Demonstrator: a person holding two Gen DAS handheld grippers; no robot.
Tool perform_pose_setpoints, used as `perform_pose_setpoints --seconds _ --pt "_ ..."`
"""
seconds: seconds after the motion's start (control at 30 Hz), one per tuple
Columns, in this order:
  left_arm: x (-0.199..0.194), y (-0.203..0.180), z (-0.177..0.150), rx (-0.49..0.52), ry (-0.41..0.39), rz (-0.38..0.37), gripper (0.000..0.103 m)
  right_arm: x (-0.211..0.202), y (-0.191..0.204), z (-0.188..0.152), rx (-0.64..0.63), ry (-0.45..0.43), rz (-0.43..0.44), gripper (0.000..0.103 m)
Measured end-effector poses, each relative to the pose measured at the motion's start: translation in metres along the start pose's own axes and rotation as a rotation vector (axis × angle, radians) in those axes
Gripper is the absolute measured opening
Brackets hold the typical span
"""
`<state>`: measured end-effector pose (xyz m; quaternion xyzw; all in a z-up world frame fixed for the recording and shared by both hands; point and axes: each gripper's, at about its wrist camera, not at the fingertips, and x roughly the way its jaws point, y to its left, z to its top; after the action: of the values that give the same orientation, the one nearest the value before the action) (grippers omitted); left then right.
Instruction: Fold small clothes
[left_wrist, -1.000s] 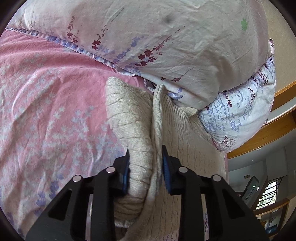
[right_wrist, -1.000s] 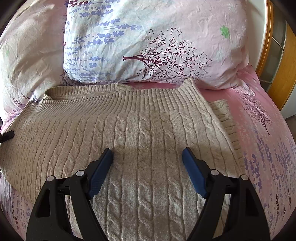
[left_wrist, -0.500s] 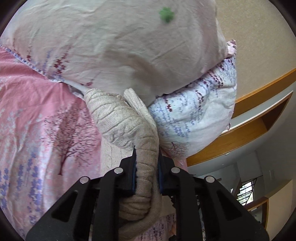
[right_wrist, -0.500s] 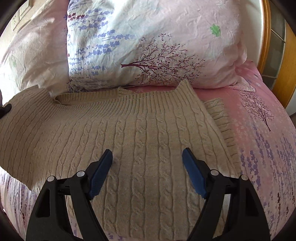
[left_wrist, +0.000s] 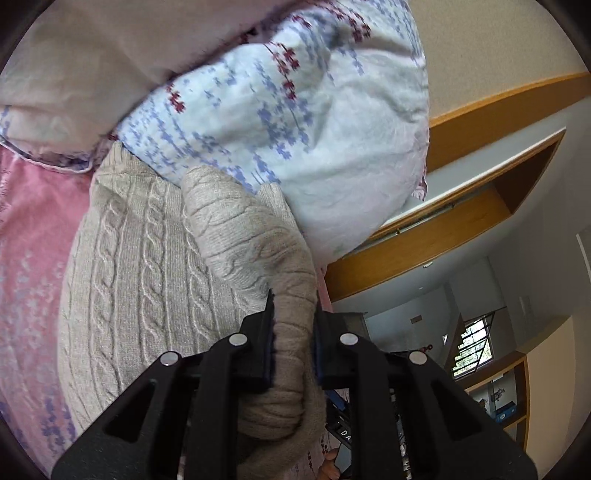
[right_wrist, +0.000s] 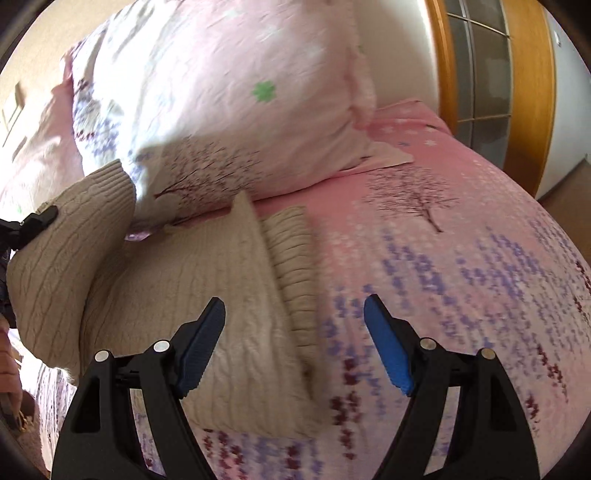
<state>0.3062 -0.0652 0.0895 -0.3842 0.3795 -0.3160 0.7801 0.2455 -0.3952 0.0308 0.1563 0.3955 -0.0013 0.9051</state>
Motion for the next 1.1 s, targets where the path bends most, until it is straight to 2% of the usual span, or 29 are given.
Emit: perform_pose_setpoints --seconds 0.23,0.33,0.43,0.47,0.5,0.57,0.67,0.77,0.87,1.03,1.1 --pt "0.069 -0.035 -0.029 0.075 0.095 -0.020 0.015 -0.010 -0.039 0.002 0.080 -0.012 0.005 0.079" --pt "0.102 -0.036 -0.045 0.095 0.192 0.014 0.017 -0.009 -0.053 0.004 0.138 -0.006 0.031 0.079" --pt "0.123 -0.032 -0.055 0.079 0.281 -0.022 0.022 -0.008 -0.066 0.006 0.192 0.009 0.063 0.079" --pt "0.124 -0.033 -0.056 0.079 0.296 -0.042 0.028 -0.007 -0.068 0.007 0.203 0.013 0.077 0.079" --pt "0.120 -0.034 -0.056 0.087 0.292 -0.049 0.038 -0.007 -0.070 0.008 0.214 0.016 0.092 0.078" --pt "0.105 -0.039 -0.051 0.105 0.266 -0.074 0.048 -0.007 -0.074 0.008 0.241 0.026 0.131 0.074" --pt "0.071 -0.039 -0.039 0.149 0.217 -0.069 0.053 -0.002 -0.083 0.011 0.331 0.057 0.269 0.071" --pt "0.030 -0.030 -0.028 0.179 0.173 0.015 0.061 0.011 -0.090 0.015 0.423 0.114 0.361 0.068" --pt "-0.001 -0.011 -0.023 0.195 0.157 0.130 0.062 0.024 -0.091 0.018 0.476 0.164 0.410 0.066" --pt "-0.020 0.022 -0.023 0.212 0.167 0.273 0.064 0.037 -0.081 0.020 0.480 0.203 0.406 0.059" --pt "-0.021 0.037 -0.027 0.184 0.191 0.280 0.064 0.043 -0.077 0.020 0.478 0.217 0.408 0.055"
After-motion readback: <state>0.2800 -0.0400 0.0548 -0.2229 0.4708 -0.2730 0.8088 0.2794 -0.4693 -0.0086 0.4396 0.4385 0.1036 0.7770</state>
